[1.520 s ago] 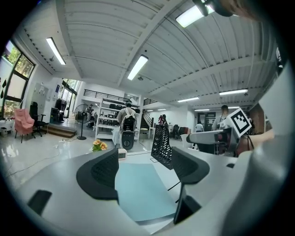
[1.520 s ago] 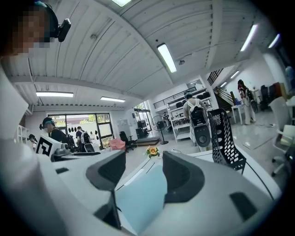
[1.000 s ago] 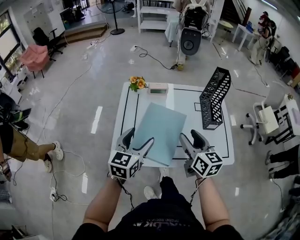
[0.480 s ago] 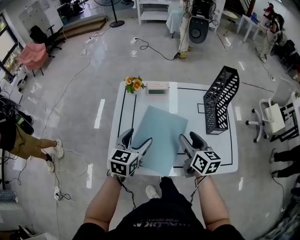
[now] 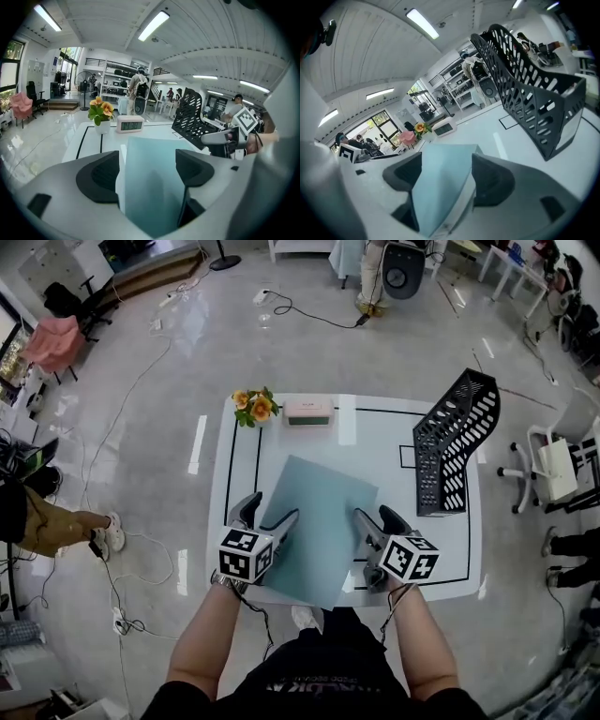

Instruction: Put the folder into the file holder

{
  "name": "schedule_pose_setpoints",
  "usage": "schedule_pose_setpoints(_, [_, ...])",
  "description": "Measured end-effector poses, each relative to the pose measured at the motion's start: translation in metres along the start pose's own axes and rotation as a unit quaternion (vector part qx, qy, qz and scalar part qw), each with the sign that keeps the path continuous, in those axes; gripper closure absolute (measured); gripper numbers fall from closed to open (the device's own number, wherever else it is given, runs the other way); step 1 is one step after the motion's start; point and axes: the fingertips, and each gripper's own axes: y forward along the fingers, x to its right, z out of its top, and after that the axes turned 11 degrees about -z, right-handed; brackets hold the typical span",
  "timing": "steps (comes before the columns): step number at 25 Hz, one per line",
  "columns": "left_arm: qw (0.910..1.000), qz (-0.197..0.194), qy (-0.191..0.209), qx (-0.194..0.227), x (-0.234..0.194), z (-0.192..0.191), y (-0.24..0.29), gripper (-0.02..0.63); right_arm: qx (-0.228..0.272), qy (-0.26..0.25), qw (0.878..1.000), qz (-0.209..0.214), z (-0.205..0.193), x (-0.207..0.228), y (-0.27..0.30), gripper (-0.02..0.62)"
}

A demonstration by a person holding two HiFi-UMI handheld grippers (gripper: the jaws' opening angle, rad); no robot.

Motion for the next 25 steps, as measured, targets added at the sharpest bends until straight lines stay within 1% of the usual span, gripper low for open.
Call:
schedule_pose_setpoints(6, [0.9994, -0.004, -0.015, -0.031, -0.023, -0.004, 0.029, 0.242, -0.035, 0.035, 0.999, -0.016, -0.005, 0.020, 0.027, 0.264])
schedule_pose_setpoints(11, [0.9979, -0.014, -0.032, -0.054, -0.035, -0.010, 0.047, 0.242, -0.062, 0.059, 0.996, -0.017, -0.011, 0.027, 0.042, 0.258])
schedule_pose_setpoints(19, [0.9943, -0.031, -0.047, -0.091, -0.043, -0.022, 0.065, 0.242, -0.097, 0.068, 0.993, -0.005, -0.025, 0.029, 0.057, 0.258])
schedule_pose_setpoints(21, [0.9935, -0.038, -0.058, -0.091, -0.044, -0.024, 0.068, 0.242, -0.101, 0.067, 0.993, -0.008, -0.027, 0.031, 0.059, 0.258])
schedule_pose_setpoints(25, [0.9900, -0.055, -0.094, -0.090, -0.046, -0.029, 0.071, 0.241, -0.108, 0.070, 0.992, -0.009, -0.029, 0.033, 0.062, 0.258])
